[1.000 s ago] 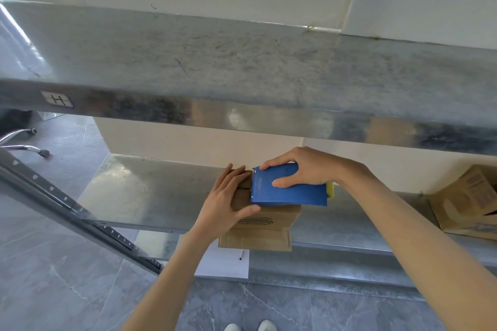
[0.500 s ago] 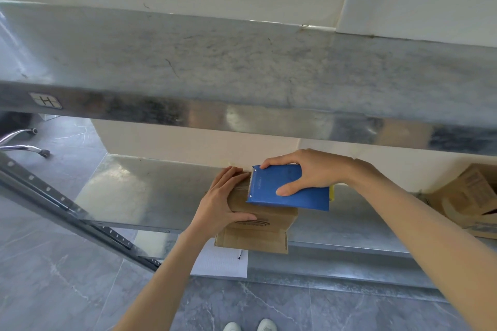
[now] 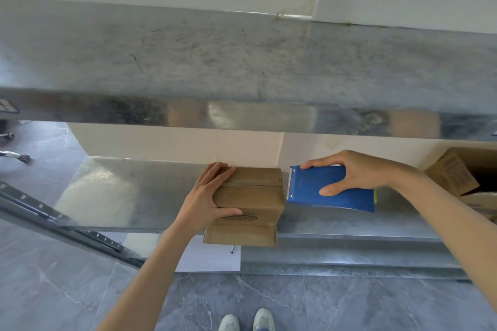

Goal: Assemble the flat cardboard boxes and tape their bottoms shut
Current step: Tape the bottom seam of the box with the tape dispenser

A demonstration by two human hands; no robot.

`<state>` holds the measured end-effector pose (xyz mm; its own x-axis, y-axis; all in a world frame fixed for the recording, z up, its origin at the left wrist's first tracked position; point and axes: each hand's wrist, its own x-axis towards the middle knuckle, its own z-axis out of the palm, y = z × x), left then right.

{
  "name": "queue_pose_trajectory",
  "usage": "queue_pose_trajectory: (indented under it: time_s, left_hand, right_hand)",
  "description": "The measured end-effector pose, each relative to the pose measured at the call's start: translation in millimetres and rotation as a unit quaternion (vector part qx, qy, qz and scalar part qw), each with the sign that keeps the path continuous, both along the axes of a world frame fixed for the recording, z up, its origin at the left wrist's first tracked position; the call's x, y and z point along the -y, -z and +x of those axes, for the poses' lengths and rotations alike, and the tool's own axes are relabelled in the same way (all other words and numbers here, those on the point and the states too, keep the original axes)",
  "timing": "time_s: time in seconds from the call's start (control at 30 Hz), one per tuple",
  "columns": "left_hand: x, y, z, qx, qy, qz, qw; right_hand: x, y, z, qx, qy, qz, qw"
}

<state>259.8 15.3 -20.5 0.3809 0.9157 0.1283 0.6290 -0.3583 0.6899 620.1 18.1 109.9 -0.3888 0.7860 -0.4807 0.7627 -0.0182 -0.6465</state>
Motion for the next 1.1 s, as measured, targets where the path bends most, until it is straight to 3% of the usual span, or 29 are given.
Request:
queue_pose_trajectory:
  time_s: [0.57, 0.8, 1.1]
  left_hand:
    - [1.0, 2.2, 0.8, 0.010, -0.001, 0.001, 1.000]
    - [0.7, 3.9, 3.9, 0.030, -0.005, 0.016, 0.999]
    - [1.3, 3.7, 5.2, 0.035, -0.014, 0.021, 0.999]
  right_hand:
    - [-4.6, 17.0, 1.1, 0.067, -0.008, 0.005, 0.998]
    - [-11.7, 24.2, -21.6, 0.096, -0.019, 0.057, 0.994]
    - [-8.1, 58.8, -46.5, 0.212, -0.039, 0.157, 0.964]
